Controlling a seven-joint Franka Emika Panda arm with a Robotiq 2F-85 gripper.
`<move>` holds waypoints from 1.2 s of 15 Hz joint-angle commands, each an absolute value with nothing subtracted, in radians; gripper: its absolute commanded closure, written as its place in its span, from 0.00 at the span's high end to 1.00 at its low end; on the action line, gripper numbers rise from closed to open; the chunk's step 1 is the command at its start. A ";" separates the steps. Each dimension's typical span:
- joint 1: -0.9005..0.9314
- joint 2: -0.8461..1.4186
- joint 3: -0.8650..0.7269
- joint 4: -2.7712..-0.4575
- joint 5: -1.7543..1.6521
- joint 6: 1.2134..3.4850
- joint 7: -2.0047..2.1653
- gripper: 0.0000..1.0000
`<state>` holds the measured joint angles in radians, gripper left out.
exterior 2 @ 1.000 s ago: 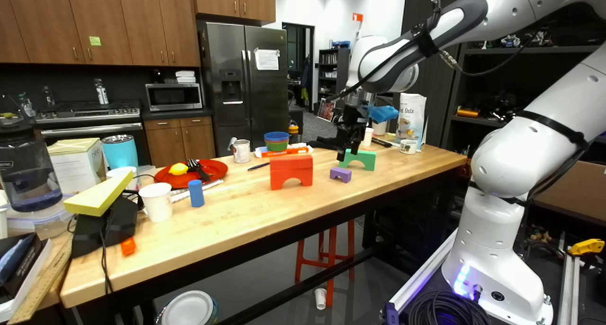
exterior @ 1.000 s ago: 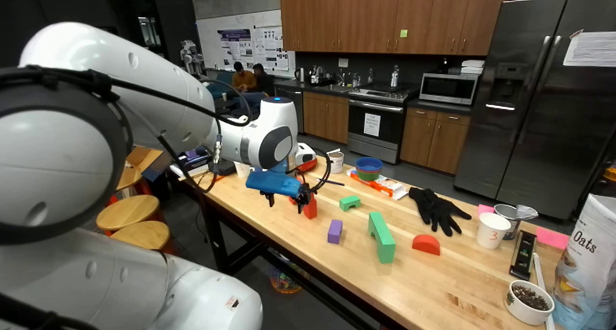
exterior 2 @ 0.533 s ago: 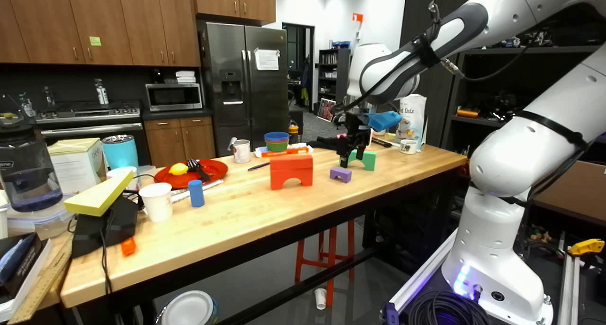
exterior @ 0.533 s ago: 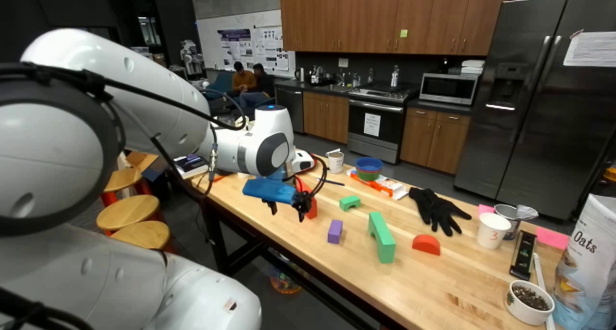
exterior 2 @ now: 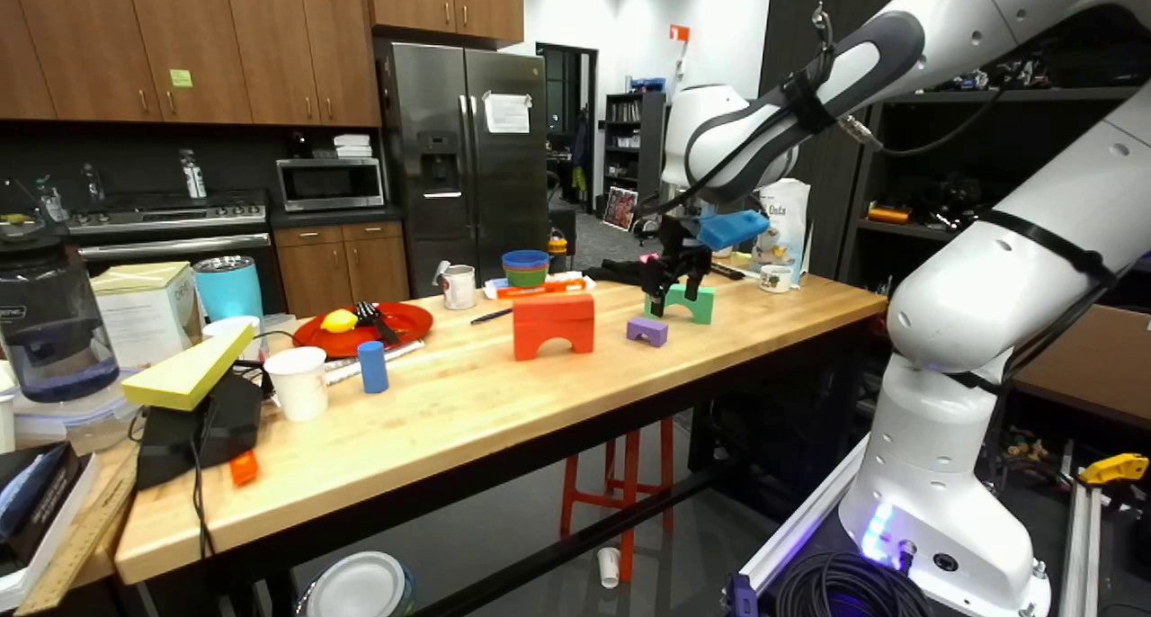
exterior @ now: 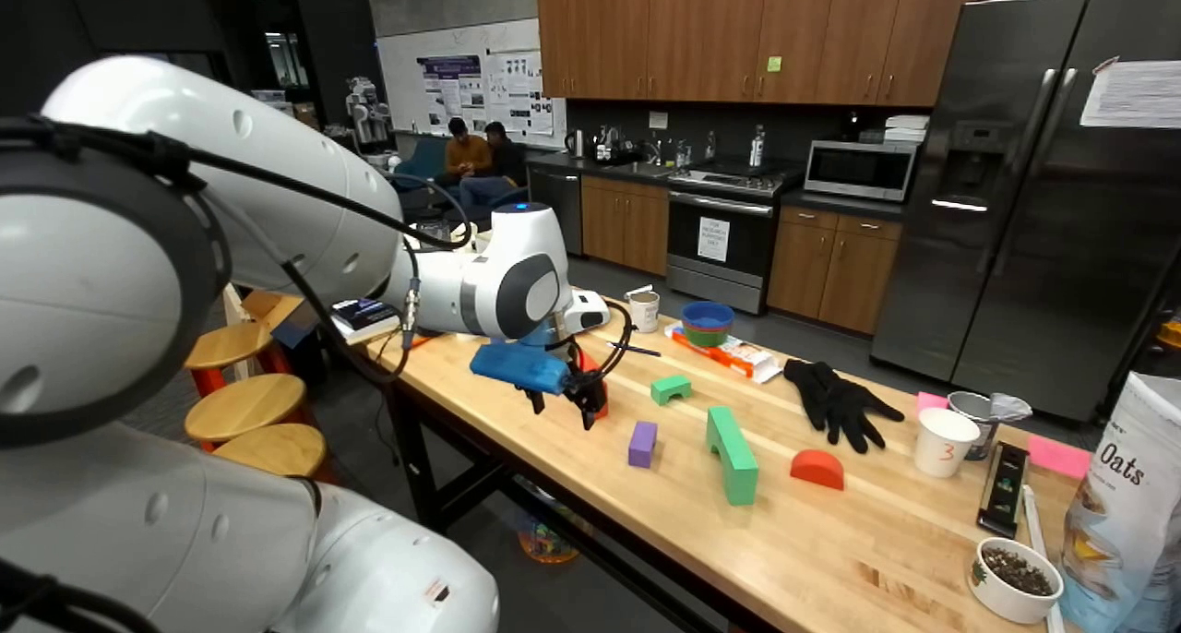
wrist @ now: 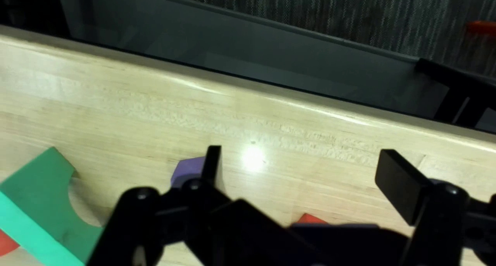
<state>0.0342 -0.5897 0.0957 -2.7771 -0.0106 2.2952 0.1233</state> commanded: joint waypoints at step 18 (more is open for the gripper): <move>-0.005 -0.542 -0.148 -2.777 0.000 2.156 -0.398 1.00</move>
